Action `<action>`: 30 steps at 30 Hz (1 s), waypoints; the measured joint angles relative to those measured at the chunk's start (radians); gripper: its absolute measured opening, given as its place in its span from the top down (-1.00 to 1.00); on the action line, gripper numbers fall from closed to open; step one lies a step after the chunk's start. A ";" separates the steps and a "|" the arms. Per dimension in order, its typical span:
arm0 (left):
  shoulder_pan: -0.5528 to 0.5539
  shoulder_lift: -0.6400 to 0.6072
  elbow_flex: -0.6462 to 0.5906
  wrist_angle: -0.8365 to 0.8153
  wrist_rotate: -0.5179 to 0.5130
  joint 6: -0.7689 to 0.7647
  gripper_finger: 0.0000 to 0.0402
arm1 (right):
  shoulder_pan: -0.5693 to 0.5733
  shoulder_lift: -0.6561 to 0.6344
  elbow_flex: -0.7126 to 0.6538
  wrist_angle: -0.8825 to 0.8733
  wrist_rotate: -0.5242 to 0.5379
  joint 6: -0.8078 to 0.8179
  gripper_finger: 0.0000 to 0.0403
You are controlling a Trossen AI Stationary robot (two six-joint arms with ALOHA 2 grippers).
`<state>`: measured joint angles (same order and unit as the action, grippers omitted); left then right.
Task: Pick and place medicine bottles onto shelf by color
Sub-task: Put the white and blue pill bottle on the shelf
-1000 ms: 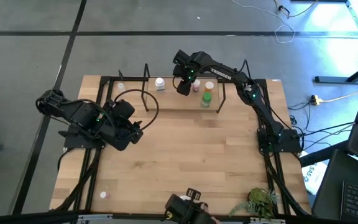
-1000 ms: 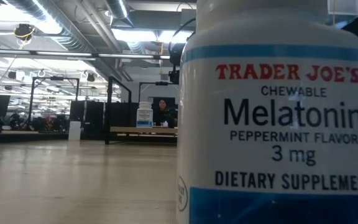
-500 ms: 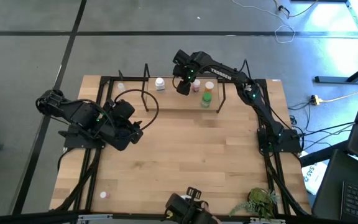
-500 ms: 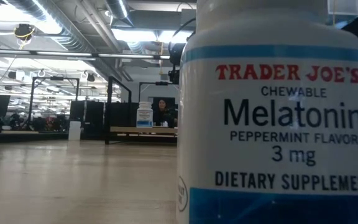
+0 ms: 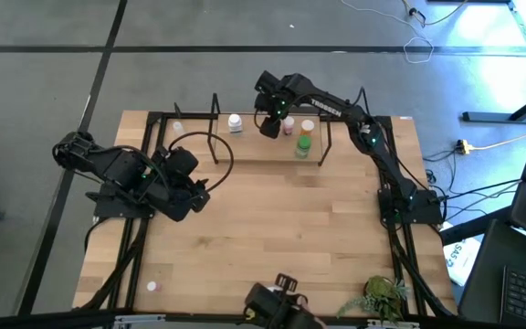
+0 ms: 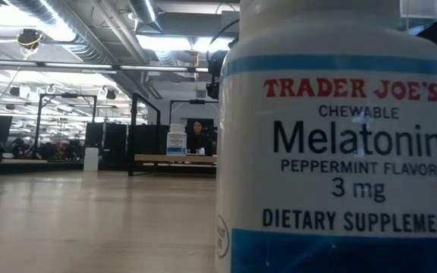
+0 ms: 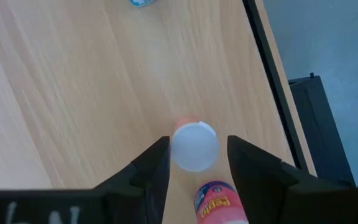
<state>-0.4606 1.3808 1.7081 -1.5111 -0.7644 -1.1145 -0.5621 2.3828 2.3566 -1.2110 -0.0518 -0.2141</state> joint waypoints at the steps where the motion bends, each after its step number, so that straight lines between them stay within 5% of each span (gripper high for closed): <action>1: 0.000 0.000 0.000 0.000 0.000 0.000 -0.37 | 0.000 -0.001 0.000 0.000 0.006 0.000 0.19; 17: 0.000 0.000 0.000 0.000 0.028 -0.001 -0.37 | -0.004 -0.131 -0.001 -0.012 0.025 -0.034 0.20; 30: -0.106 0.000 0.000 -0.060 0.139 -0.159 -0.37 | 0.160 -0.317 0.000 -0.035 -0.038 -0.163 0.20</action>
<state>-0.5666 1.3804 1.7081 -1.5714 -0.6258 -1.2731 -0.4020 2.0662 2.3565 -1.2463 -0.0899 -0.3770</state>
